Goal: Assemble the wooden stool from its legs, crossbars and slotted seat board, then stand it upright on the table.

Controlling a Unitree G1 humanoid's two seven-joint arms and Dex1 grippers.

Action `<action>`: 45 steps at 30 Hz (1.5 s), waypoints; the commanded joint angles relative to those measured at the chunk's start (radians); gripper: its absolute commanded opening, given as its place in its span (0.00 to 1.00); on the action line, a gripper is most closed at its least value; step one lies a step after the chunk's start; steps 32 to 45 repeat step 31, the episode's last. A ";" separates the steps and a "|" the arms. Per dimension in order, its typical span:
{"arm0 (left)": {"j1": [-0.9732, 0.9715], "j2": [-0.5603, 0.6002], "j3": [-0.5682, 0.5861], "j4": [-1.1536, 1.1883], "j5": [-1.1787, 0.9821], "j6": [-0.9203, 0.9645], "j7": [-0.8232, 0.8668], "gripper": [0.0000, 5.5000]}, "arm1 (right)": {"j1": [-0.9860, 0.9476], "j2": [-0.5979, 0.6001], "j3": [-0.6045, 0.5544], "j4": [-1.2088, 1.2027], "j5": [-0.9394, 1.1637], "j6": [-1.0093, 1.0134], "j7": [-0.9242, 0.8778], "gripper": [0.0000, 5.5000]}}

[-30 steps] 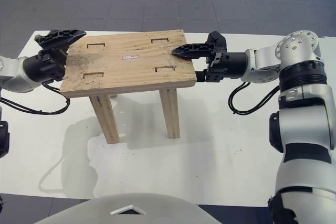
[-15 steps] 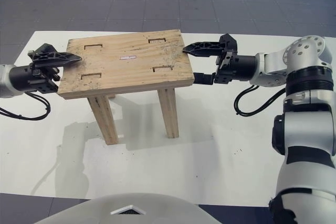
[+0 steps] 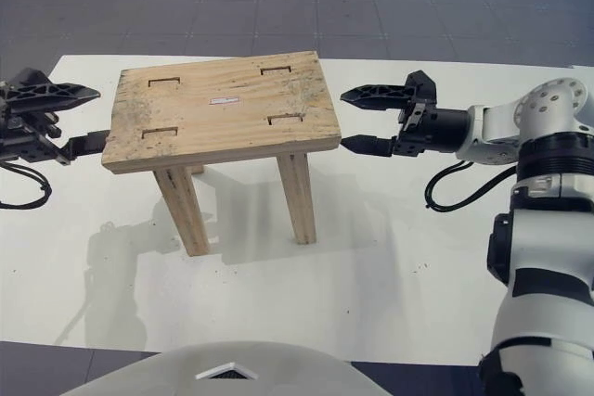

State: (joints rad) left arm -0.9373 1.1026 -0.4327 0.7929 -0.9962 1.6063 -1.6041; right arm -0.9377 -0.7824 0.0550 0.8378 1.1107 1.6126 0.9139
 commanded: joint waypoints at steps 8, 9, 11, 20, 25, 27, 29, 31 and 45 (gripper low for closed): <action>0.369 -0.330 0.754 -0.330 0.168 -0.831 0.877 0.76 | 0.335 0.118 -0.149 -0.595 -0.481 -0.771 -0.389 0.99; 0.431 -0.446 0.765 -0.422 0.224 -0.941 1.034 0.76 | 0.371 0.158 -0.114 -0.633 -0.585 -0.892 -0.496 0.99; 0.502 -0.602 0.751 -0.502 0.299 -1.056 1.244 0.76 | 0.416 0.240 -0.071 -0.639 -0.695 -1.025 -0.619 0.99; 0.630 -0.912 0.610 -0.517 0.547 -1.416 1.400 0.76 | 0.489 0.605 -0.016 -0.449 -0.855 -1.407 -0.767 0.99; 0.647 -0.931 0.588 -0.533 0.617 -1.436 1.404 0.76 | 0.552 0.622 -0.055 -0.478 -0.891 -1.445 -0.796 0.99; 0.662 -0.940 0.576 -0.558 0.629 -1.423 1.396 0.76 | 0.578 0.630 -0.060 -0.503 -0.900 -1.439 -0.805 0.99; 0.667 -0.941 0.567 -0.567 0.634 -1.415 1.382 0.76 | 0.601 0.640 -0.066 -0.528 -0.901 -1.432 -0.815 0.99; 0.669 -0.936 0.565 -0.563 0.644 -1.415 1.375 0.76 | 0.613 0.648 -0.068 -0.546 -0.904 -1.427 -0.817 0.99; 0.669 -0.936 0.565 -0.563 0.644 -1.415 1.375 0.76 | 0.613 0.648 -0.068 -0.546 -0.904 -1.427 -0.817 0.99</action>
